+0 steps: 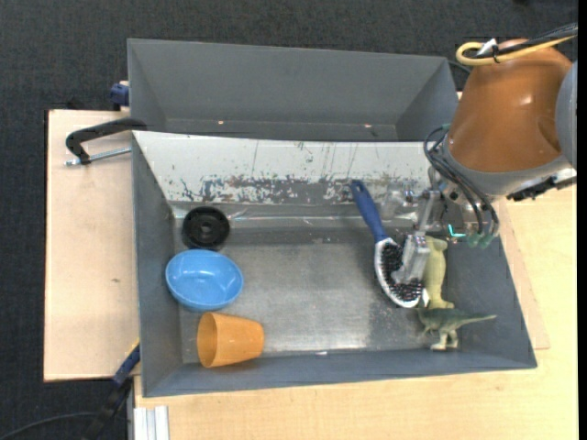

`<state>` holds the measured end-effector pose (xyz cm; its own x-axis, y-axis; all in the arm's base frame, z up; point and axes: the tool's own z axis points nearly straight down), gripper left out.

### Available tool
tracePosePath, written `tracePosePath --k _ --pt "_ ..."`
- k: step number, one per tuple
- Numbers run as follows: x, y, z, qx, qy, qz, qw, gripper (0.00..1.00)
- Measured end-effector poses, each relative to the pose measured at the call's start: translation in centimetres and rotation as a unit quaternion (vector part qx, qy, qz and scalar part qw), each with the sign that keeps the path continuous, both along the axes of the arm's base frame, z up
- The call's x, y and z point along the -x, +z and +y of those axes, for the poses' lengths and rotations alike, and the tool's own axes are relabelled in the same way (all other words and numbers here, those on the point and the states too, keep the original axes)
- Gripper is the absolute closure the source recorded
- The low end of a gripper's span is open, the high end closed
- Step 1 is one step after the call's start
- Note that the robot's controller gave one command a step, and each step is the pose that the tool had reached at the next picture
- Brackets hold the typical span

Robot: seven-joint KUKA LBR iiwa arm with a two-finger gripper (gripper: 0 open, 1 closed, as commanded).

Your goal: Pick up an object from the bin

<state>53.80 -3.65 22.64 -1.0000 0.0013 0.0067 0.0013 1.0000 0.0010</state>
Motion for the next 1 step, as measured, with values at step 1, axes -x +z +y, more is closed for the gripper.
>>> tracePosePath --k 1 --pt "-0.04 -9.56 -3.53 0.000 0.013 -0.0004 0.9999 0.00"
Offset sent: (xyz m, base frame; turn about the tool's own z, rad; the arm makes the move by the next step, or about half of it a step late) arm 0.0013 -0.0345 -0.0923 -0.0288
